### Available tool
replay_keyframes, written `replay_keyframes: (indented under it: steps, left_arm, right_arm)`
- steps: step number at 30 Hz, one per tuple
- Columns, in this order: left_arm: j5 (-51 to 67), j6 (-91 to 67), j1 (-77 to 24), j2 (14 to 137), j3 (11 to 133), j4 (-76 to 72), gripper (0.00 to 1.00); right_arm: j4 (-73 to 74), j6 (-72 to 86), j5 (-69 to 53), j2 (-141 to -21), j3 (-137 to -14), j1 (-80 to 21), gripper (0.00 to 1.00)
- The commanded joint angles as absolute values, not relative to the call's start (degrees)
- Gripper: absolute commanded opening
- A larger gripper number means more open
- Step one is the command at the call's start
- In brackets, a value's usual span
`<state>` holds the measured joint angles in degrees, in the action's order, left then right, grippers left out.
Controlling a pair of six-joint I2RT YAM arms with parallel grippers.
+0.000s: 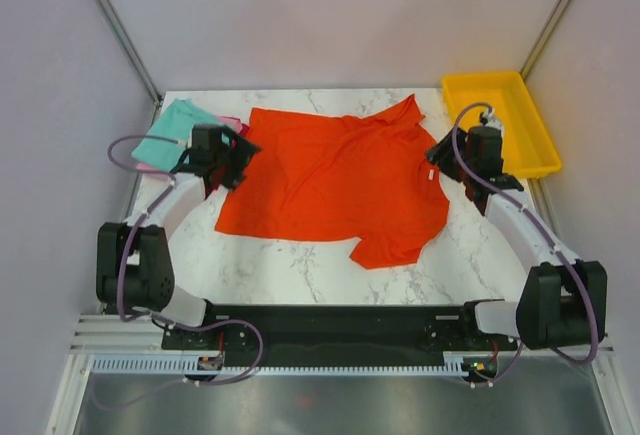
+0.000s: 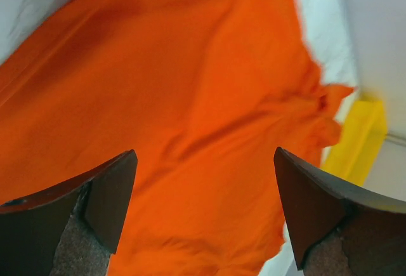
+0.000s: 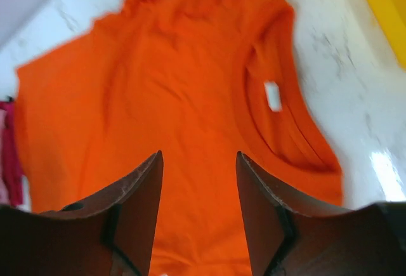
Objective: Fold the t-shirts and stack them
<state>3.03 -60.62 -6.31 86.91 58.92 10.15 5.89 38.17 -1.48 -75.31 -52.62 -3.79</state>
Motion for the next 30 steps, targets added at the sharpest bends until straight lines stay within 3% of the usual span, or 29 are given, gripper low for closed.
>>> replay_keyframes:
  steps: [1, 4, 9, 15, 22, 23, 24, 25, 27, 30]
  left_arm:
    - [0.80, -56.78, -8.17, 78.34, 50.38, 12.39, 0.96]
    - [0.53, -54.85, -9.66, 74.81, 45.36, 12.48, 0.94]
    - [0.26, -53.00, -11.42, 71.28, 39.21, 11.61, 0.93]
    - [0.88, -49.67, -11.51, 73.56, 38.76, 9.41, 0.93]
    - [1.92, -44.48, -11.43, 78.03, 40.16, 5.88, 0.93]
    - [4.20, -44.12, -11.43, 78.48, 41.38, 7.02, 0.93]
    - [5.26, -44.21, -11.51, 78.83, 42.44, 7.64, 0.93]
    - [7.19, -45.17, -11.51, 78.49, 42.36, 7.65, 0.93]
    - [7.73, -45.70, -11.51, 77.35, 41.67, 7.30, 0.93]
    - [5.28, -45.97, -11.51, 73.40, 39.91, 7.21, 0.93]
  right_arm:
    - [14.14, 32.09, 1.75, -70.50, -46.33, -4.04, 0.57]
    - [14.85, 30.24, 3.60, -66.98, -41.23, -4.04, 0.52]
    - [13.01, 28.48, 5.53, -69.69, -35.60, -4.04, 0.63]
    - [10.81, 29.97, 7.20, -74.35, -35.33, -4.22, 0.63]
    - [8.70, 31.55, 9.40, -79.53, -36.91, -5.27, 0.42]
    - [8.96, 31.55, 9.75, -80.93, -38.05, -5.53, 0.30]
    - [8.88, 31.64, 10.10, -81.47, -38.40, -6.06, 0.27]
    - [8.70, 31.99, 10.46, -82.08, -39.02, -6.67, 0.14]
    - [8.88, 32.43, 11.42, -82.27, -39.89, -6.68, 0.00]
    - [8.62, 33.40, 14.14, -80.51, -42.00, -7.03, 0.00]
